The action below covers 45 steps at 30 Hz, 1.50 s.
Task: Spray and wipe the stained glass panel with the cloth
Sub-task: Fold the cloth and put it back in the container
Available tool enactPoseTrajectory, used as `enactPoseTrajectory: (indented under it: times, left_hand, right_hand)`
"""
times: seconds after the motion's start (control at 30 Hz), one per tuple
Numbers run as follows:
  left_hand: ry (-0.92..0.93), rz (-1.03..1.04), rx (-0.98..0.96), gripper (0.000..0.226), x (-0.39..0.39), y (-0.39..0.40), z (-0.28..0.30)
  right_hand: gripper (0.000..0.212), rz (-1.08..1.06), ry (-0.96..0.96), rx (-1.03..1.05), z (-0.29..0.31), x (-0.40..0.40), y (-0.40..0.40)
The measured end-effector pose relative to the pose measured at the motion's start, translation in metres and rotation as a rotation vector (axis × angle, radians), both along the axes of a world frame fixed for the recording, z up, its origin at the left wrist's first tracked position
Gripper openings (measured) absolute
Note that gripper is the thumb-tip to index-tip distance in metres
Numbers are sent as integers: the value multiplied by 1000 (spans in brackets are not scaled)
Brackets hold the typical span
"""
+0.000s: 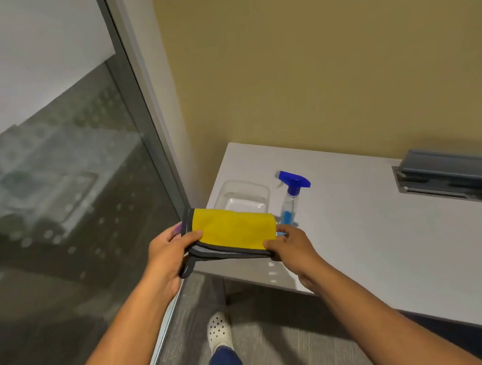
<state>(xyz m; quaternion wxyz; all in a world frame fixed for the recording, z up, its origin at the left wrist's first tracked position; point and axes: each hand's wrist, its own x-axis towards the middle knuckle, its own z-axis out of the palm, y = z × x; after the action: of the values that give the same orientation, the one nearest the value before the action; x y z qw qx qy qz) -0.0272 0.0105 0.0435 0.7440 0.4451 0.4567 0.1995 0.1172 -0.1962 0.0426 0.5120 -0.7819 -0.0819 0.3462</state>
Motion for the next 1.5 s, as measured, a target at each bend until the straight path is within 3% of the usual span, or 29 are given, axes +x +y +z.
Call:
enactPoseTrajectory:
  times: [0.13,0.37,0.5,0.67,0.77,0.87,1.0,1.13,1.27,1.4,1.5]
  left_hand:
    - [53,-41,52,44,49,55,-11]
    - [135,-187,129,48,122,127,-36]
    - [193,-299,160,44,149,143,-51]
    - [272,-354,225,7,172,153,-70]
    - [301,-359,180,27,180,155,-75]
    - [323,-395,211,44,186,156,-81]
    - [344,-448,256,17,195,155,-86]
    - [396,-480,248,17,203,149,-88]
    - [410,-525,229,20,211,148,-92]
    - [418,-539,265,24,211,150,-98]
    - [402,-555,296,30,210,152,-102]
  right_hand:
    - [57,9,-30,-94,-12,31,53]
    - [49,-39,-142,-364,-34,81,134]
    - [68,-121,-23,-488,-47,100,163]
    - [76,-206,83,-539,-64,122,187]
    - [79,-252,165,-497,-74,130,194]
    - [77,-290,189,-452,-83,133,200]
    - [72,-297,167,-403,-95,130,205]
    - [50,-242,164,-308,-105,126,205]
    - [44,-152,126,-317,-106,122,198]
    - [47,-37,-30,-340,-91,106,183]
    - [37,-115,-208,-242,-71,75,153]
